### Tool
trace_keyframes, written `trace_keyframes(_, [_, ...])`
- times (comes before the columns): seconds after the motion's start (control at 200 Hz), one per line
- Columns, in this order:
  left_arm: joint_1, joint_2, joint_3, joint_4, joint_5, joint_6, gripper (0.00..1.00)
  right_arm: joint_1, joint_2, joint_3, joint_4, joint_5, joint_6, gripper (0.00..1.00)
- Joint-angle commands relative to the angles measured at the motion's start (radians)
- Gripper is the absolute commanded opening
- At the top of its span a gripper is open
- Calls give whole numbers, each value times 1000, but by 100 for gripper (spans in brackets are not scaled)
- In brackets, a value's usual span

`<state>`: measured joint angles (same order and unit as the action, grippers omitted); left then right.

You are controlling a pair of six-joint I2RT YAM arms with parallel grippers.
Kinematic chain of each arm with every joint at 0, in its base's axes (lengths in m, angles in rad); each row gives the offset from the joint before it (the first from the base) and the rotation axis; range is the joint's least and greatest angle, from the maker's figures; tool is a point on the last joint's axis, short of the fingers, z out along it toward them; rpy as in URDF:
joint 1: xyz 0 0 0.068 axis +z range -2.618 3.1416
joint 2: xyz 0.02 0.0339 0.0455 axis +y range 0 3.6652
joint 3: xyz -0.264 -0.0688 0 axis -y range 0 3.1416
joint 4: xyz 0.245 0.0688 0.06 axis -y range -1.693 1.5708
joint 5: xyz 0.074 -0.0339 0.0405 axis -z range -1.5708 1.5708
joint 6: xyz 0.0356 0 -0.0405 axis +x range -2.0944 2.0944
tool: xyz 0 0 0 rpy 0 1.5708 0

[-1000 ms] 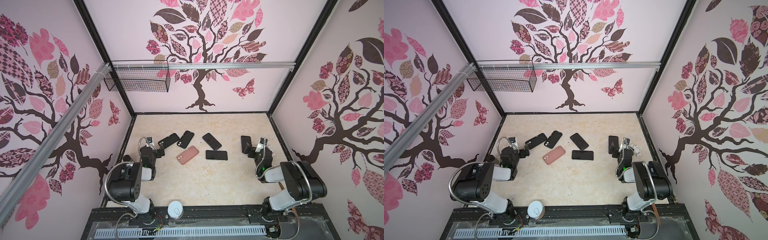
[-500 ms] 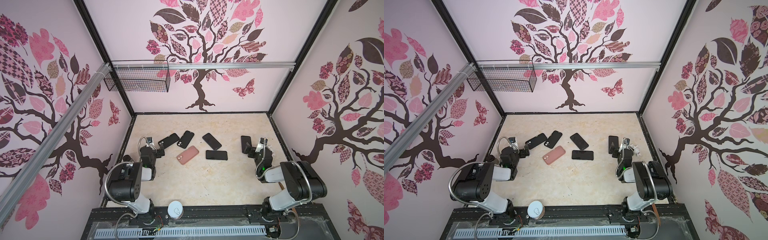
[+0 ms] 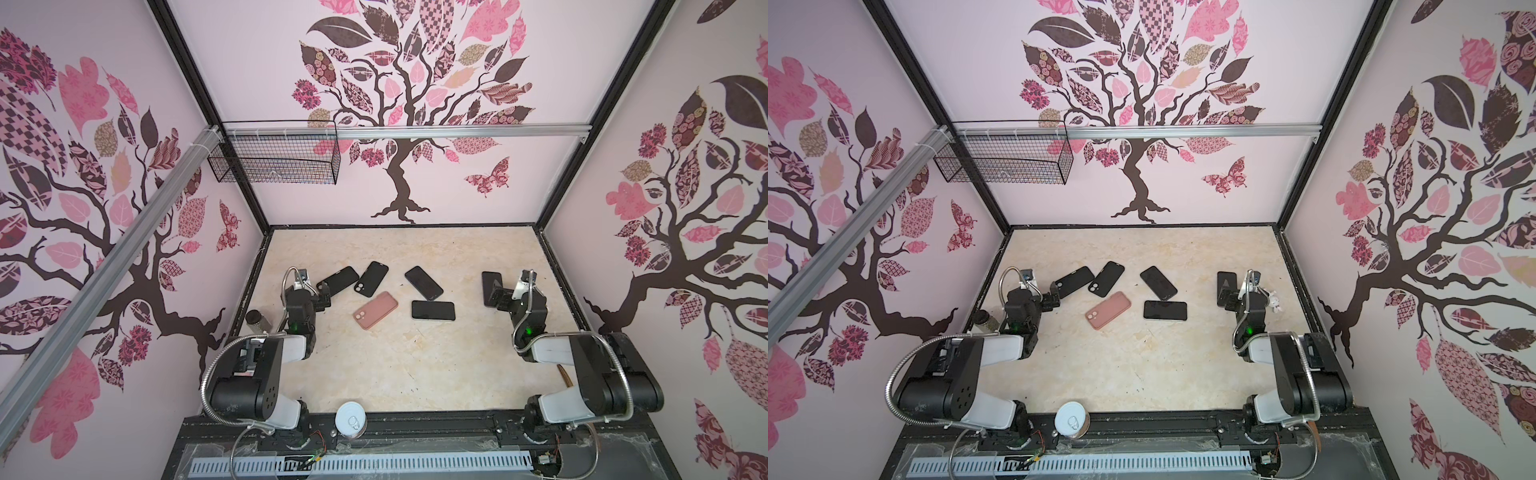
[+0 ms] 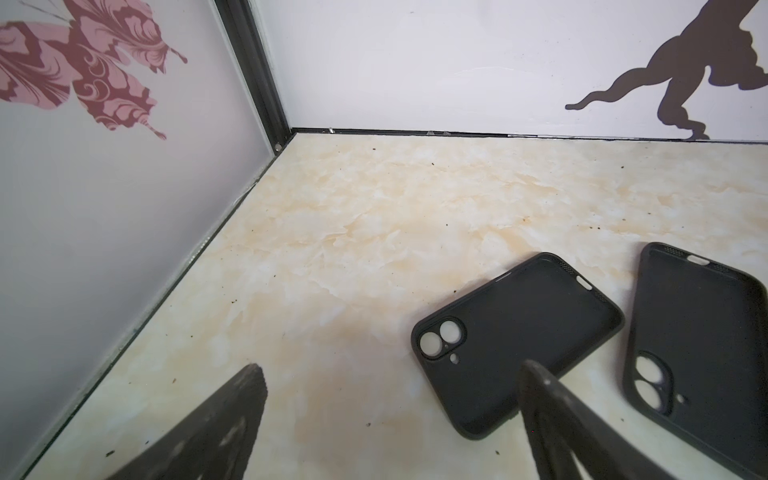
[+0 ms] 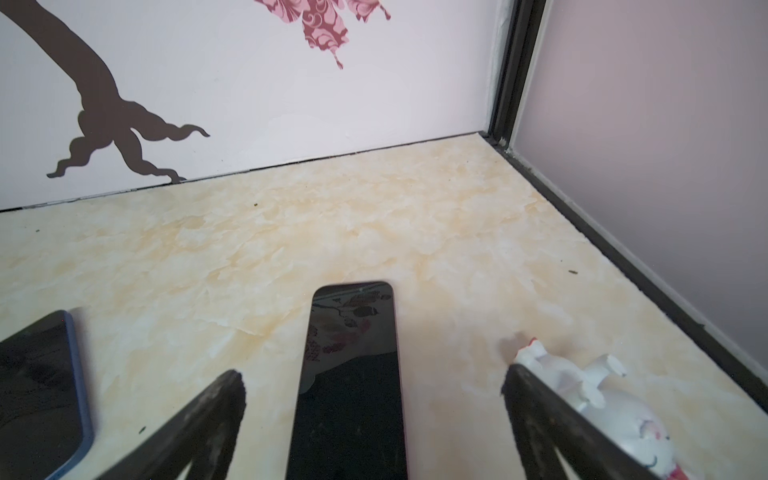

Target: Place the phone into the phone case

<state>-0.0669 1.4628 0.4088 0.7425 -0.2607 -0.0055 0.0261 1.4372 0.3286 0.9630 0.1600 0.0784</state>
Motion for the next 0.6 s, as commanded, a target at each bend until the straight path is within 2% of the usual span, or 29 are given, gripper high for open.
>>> trace_keyframes(0.0, [-31, -80, 67, -139, -118, 12, 97, 6, -92, 67, -160, -4, 9, 100])
trace_keyframes(0.135, [-47, -201, 117, -318, -129, -83, 97, 9, -159, 136, -340, -38, 55, 100])
trace_keyframes(0.275, [-73, -280, 202, -494, -92, -186, 97, 29, -169, 239, -576, -34, 83, 100])
trace_keyframes(0.395, [-129, -291, 313, -730, -139, -226, 97, 62, -174, 298, -726, -30, 77, 100])
trace_keyframes(0.49, [-150, -275, 396, -909, -113, -293, 97, 97, -197, 325, -806, -36, 75, 100])
trace_keyframes(0.55, [-171, -270, 406, -956, -88, -307, 96, 119, -210, 345, -856, -41, 74, 100])
trace_keyframes(0.595, [-199, -267, 393, -960, -108, -303, 96, 129, -216, 361, -885, -46, 77, 100])
